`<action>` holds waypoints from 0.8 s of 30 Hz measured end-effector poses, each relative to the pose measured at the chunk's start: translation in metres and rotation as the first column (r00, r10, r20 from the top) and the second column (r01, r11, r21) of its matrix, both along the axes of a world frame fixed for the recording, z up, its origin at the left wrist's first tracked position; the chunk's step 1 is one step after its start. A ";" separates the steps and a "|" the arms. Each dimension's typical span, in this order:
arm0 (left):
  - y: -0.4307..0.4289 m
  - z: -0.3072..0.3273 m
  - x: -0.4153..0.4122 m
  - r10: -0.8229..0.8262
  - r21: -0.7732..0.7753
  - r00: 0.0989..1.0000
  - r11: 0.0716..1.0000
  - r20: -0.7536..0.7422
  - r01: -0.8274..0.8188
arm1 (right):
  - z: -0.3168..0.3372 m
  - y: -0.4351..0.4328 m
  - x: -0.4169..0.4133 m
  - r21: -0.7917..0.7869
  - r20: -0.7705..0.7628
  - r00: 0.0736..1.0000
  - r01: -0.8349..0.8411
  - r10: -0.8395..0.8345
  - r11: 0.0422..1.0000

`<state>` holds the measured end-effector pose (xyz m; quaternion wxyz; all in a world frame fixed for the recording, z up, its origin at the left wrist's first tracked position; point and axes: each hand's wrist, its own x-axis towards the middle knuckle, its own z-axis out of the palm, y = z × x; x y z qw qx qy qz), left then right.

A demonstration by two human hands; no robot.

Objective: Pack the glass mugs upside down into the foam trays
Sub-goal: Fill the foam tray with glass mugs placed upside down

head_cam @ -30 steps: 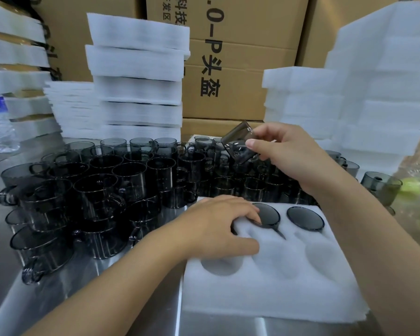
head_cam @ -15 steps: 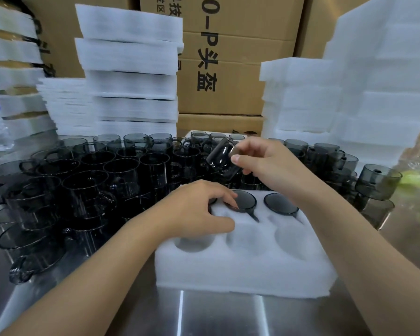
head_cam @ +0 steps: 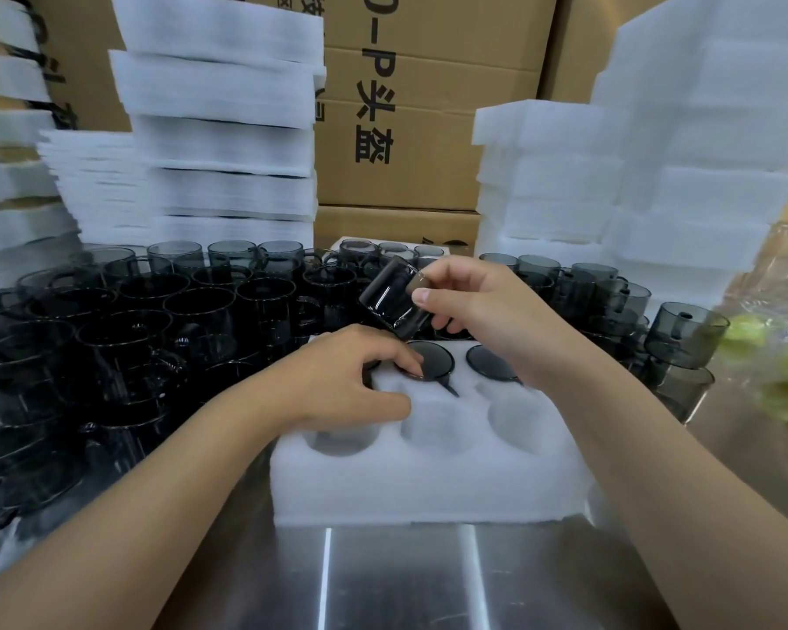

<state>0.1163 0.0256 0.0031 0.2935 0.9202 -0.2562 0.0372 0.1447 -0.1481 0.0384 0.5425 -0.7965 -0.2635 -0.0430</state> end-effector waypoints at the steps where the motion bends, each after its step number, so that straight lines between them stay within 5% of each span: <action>1: 0.000 0.000 0.001 -0.003 -0.003 1.000 1.000 -0.002 0.003 | 0.000 0.000 0.001 0.007 -0.004 1.000 0.004 -0.004 1.000; 8: 0.002 -0.002 0.002 0.142 -0.340 0.989 0.929 -0.049 -0.150 | -0.012 0.005 0.002 0.199 0.011 0.997 0.070 -0.074 0.977; 14: 0.003 -0.007 0.008 0.235 -0.705 0.969 0.674 -0.080 -0.222 | -0.015 0.003 -0.002 0.225 0.092 0.995 0.010 -0.031 0.974; 24: 0.007 -0.011 0.011 0.134 -0.694 0.991 0.713 -0.006 -0.101 | -0.021 0.010 -0.012 0.008 0.244 0.968 -0.064 0.060 0.998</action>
